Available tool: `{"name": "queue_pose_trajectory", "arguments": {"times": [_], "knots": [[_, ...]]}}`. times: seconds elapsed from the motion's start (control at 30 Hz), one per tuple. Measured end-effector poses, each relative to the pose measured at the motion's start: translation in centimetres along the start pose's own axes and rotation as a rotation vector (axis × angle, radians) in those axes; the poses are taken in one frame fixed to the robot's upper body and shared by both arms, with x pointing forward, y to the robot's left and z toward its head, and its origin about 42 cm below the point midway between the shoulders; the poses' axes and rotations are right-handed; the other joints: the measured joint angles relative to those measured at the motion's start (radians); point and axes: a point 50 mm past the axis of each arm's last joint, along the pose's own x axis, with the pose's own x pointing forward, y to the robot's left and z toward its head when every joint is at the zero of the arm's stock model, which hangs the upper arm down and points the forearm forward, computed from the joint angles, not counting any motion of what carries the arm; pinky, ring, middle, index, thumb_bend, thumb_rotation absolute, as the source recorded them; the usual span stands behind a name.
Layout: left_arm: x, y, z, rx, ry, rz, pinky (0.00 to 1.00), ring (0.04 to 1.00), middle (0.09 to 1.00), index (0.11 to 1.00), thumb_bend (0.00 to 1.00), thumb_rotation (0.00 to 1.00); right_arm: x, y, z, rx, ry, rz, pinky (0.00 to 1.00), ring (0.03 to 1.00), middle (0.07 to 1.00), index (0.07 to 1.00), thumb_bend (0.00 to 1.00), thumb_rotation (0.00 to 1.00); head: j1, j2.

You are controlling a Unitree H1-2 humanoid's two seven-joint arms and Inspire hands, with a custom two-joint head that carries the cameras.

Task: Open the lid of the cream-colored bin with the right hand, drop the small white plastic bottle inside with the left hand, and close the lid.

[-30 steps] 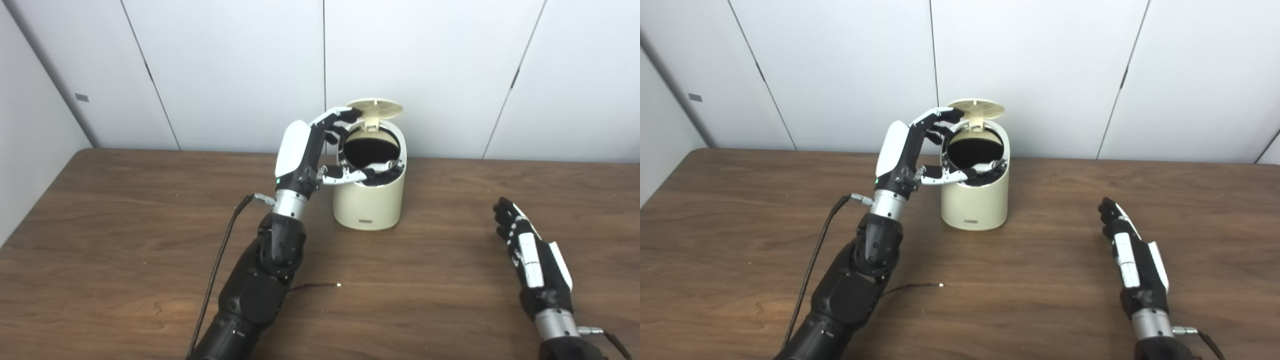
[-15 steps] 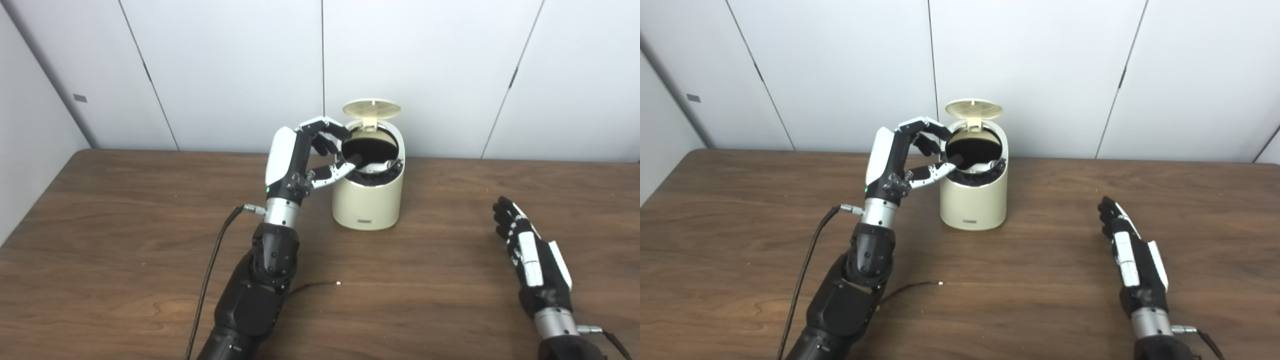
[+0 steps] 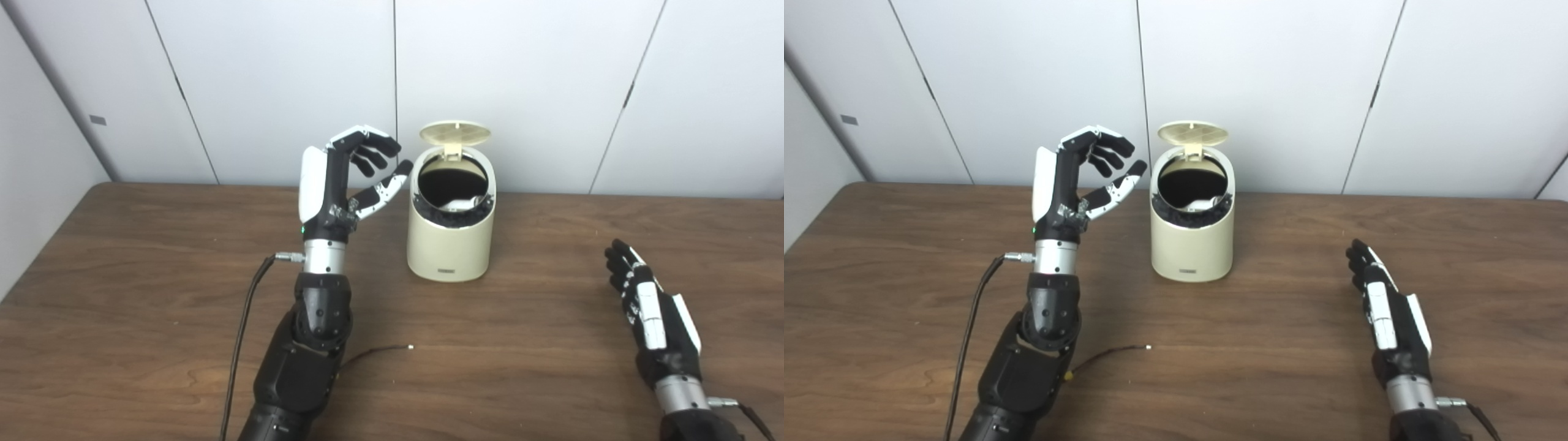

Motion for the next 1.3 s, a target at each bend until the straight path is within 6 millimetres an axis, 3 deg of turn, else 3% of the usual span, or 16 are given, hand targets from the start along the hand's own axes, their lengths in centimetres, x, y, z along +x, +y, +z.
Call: {"name": "queue_pose_trajectory", "arguments": {"times": [0.33, 0.43, 0.53, 0.57, 0.67, 0.7, 0.77, 0.87, 0.9, 0.97, 1.13, 1.3], "knots": [[-2.0, 3.3, -0.8, -0.046, 0.247, 0.057, 0.35, 0.460, 0.504, 0.484, 0.48, 0.00, 0.1, 0.0, 0.0, 0.000, 0.000, 0.006, 0.94, 0.946, 0.906, 0.913, 0.64, 0.98, 0.000, 0.003], [-2.6, 4.0, -0.6, -0.070, 0.307, 0.031, 0.44, 0.444, 0.505, 0.501, 0.50, 0.00, 0.1, 0.0, 0.0, 0.000, 0.000, 0.006, 0.94, 0.944, 0.905, 0.912, 0.64, 0.98, 0.000, 0.003], [-3.6, 4.3, -0.7, -0.082, 0.359, -0.016, 0.49, 0.553, 0.495, 0.500, 0.51, 0.00, 0.1, 0.0, 0.1, 0.009, 0.000, 0.006, 0.95, 0.947, 0.907, 0.910, 0.64, 0.97, -0.003, 0.009], [-4.0, 4.4, -0.9, -0.081, 0.383, -0.037, 0.52, 0.591, 0.572, 0.499, 0.51, 0.03, 0.1, 0.0, 0.1, 0.013, 0.000, 0.005, 0.96, 0.950, 0.909, 0.912, 0.65, 0.96, -0.003, 0.009], [-5.0, 4.9, -1.3, -0.087, 0.433, -0.076, 0.59, 0.672, 0.687, 0.498, 0.50, 0.07, 0.0, 0.0, 0.1, 0.020, 0.004, 0.007, 0.96, 0.952, 0.908, 0.912, 0.66, 0.97, -0.005, 0.012], [-5.2, 5.0, -1.4, -0.090, 0.447, -0.088, 0.64, 0.718, 0.734, 0.650, 0.52, 0.15, 0.0, 0.0, 0.1, 0.021, 0.005, 0.007, 0.96, 0.951, 0.908, 0.911, 0.65, 0.97, -0.005, 0.012], [-5.6, 5.4, -1.6, -0.092, 0.473, -0.115, 0.72, 0.783, 0.793, 0.764, 0.51, 0.24, 0.0, 0.0, 0.1, 0.024, 0.007, 0.007, 0.96, 0.954, 0.907, 0.910, 0.65, 0.96, -0.008, 0.015], [-6.3, 5.8, -1.8, -0.118, 0.501, -0.154, 0.77, 0.838, 0.854, 0.845, 0.49, 0.44, 0.0, 0.0, 0.1, 0.027, 0.007, 0.006, 0.95, 0.948, 0.905, 0.913, 0.64, 0.98, -0.009, 0.017], [-6.5, 5.9, -2.0, -0.124, 0.516, -0.165, 0.77, 0.843, 0.861, 0.854, 0.48, 0.46, 0.0, 0.0, 0.1, 0.025, 0.007, 0.006, 0.94, 0.947, 0.904, 0.913, 0.64, 0.98, -0.009, 0.017], [-7.0, 6.1, -2.3, -0.146, 0.533, -0.197, 0.84, 0.898, 0.926, 0.925, 0.47, 0.65, 0.0, 0.0, 0.1, 0.018, 0.006, 0.006, 0.93, 0.940, 0.903, 0.912, 0.63, 0.98, -0.009, 0.017], [-8.6, 6.6, -3.0, -0.226, 0.593, -0.252, 0.98, 0.982, 0.996, 0.996, 0.45, 0.75, -0.1, -0.1, 0.2, 0.002, 0.004, 0.007, 0.93, 0.936, 0.904, 0.920, 0.64, 0.99, -0.015, 0.023], [-10.0, 6.6, -3.5, -0.287, 0.635, -0.244, 1.00, 1.000, 1.000, 1.000, 0.49, 0.83, -0.1, -0.2, 0.4, 0.004, 0.006, 0.010, 0.96, 0.954, 0.918, 0.938, 0.63, 0.99, -0.020, 0.025]]}}
